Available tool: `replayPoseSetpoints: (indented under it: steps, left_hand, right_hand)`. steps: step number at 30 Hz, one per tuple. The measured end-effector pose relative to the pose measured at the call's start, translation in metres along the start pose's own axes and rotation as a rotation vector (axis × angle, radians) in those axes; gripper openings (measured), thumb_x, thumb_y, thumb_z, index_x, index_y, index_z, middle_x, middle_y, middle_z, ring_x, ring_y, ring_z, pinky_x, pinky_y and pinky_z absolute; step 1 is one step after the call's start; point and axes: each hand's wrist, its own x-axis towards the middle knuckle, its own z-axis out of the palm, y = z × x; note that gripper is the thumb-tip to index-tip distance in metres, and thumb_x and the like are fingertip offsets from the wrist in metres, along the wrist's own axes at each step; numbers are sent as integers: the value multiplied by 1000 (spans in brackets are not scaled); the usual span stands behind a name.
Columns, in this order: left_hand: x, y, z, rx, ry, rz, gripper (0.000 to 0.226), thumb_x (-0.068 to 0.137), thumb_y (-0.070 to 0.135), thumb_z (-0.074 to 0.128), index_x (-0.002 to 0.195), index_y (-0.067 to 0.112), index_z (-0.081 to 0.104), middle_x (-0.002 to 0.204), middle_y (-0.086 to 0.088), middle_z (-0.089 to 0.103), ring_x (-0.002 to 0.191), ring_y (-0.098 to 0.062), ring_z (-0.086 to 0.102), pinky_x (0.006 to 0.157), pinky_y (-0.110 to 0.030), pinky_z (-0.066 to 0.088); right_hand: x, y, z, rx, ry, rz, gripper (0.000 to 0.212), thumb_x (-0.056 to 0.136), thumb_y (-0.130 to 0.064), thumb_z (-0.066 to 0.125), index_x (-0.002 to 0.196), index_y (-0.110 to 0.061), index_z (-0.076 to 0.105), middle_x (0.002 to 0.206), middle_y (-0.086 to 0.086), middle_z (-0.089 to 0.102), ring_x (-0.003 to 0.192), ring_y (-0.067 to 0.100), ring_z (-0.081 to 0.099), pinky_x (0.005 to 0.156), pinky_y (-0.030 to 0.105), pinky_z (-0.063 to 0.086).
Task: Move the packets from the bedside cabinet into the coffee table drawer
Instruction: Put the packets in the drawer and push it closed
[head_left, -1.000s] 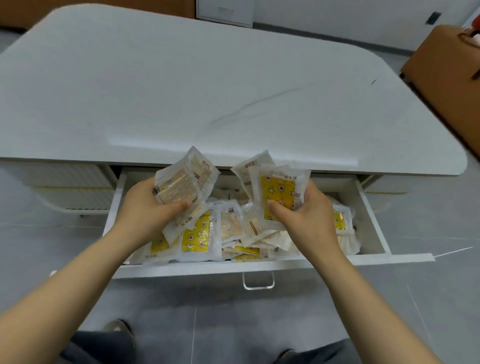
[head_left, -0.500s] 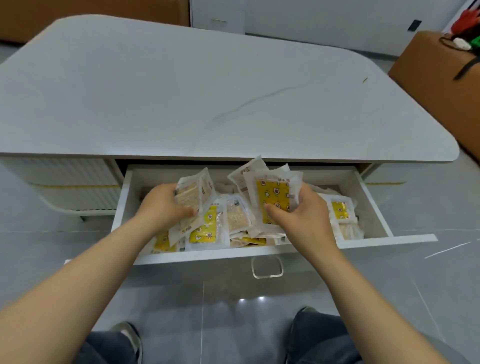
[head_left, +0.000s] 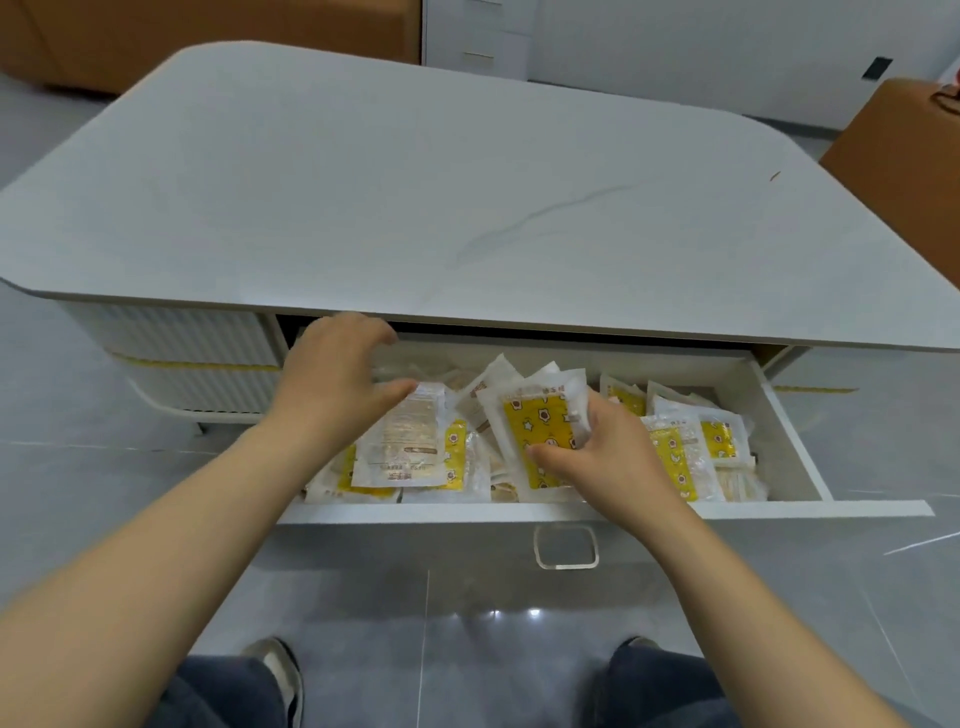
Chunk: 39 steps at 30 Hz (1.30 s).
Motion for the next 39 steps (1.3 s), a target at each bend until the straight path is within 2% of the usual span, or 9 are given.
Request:
replayPoseSetpoints:
  steps: [5, 9, 15, 19, 23, 27, 30, 32, 39]
  left_hand:
    - [3, -7, 0, 92, -87, 61, 78, 83, 43, 66, 147, 19, 28, 156, -5, 20, 145, -26, 14, 117, -43, 21]
    - [6, -14, 4, 162, -156, 39, 85, 84, 45, 62, 150, 18, 16, 159, -2, 11, 147, -23, 5, 117, -51, 19]
    - [8, -15, 7, 171, -161, 23, 85, 86, 45, 61, 151, 16, 15, 160, -2, 8, 148, -23, 3, 118, -51, 16]
    - [9, -14, 8, 166, -158, 9, 85, 85, 45, 61, 150, 16, 15, 160, -2, 9, 147, -24, 4, 118, -52, 16]
    - [9, -14, 8, 169, -150, 10, 85, 85, 45, 61, 150, 16, 16, 159, -2, 9, 147, -24, 5, 118, -52, 16]
    - [8, -13, 8, 178, -158, 11, 85, 85, 45, 61, 151, 16, 15, 159, -2, 9, 147, -24, 4, 117, -53, 15]
    - [8, -12, 7, 175, -167, 6, 85, 85, 45, 61, 151, 16, 15, 160, -1, 8, 148, -23, 4, 117, -54, 14]
    - [7, -11, 6, 170, -173, 3, 85, 86, 44, 61, 151, 16, 15, 160, -1, 8, 148, -23, 3, 117, -54, 13]
    - [7, -9, 5, 142, -166, -16, 82, 86, 42, 60, 150, 16, 16, 159, -1, 9, 148, -23, 4, 117, -54, 14]
  right_hand:
    - [13, -3, 5, -64, -131, 53, 22, 76, -21, 76, 86, -32, 60, 82, -15, 67, 73, -2, 63, 59, 14, 46]
    - [32, -8, 10, -121, -247, 92, 20, 75, -21, 77, 88, -27, 63, 85, -9, 70, 74, 4, 66, 62, 19, 51]
    - [52, 2, 18, -163, -289, 163, 28, 72, -24, 82, 93, -28, 63, 90, -12, 69, 84, 9, 66, 77, 29, 55]
    - [51, 7, 15, -303, -150, 145, 66, 71, -31, 82, 126, -24, 47, 121, -1, 59, 103, 16, 57, 77, 25, 47]
    - [35, 1, 7, -401, -136, 90, 101, 72, -42, 79, 150, -22, 18, 154, 2, 26, 139, 21, 29, 108, 35, 33]
    - [2, -8, -3, -352, -293, 32, 100, 67, -55, 76, 148, -36, 21, 155, -12, 21, 141, 11, 25, 110, 31, 28]
    - [-18, -7, -6, -427, -369, -21, 88, 69, -49, 78, 143, -42, 31, 150, -20, 29, 136, 5, 32, 107, 25, 32]
    - [-22, -4, -6, -482, -329, -74, 82, 72, -46, 77, 142, -41, 34, 148, -21, 31, 135, 4, 32, 107, 24, 32]
    - [-17, 1, -2, -573, -148, -149, 108, 61, -56, 79, 148, -41, 16, 158, -14, 5, 146, 12, 4, 119, 38, 18]
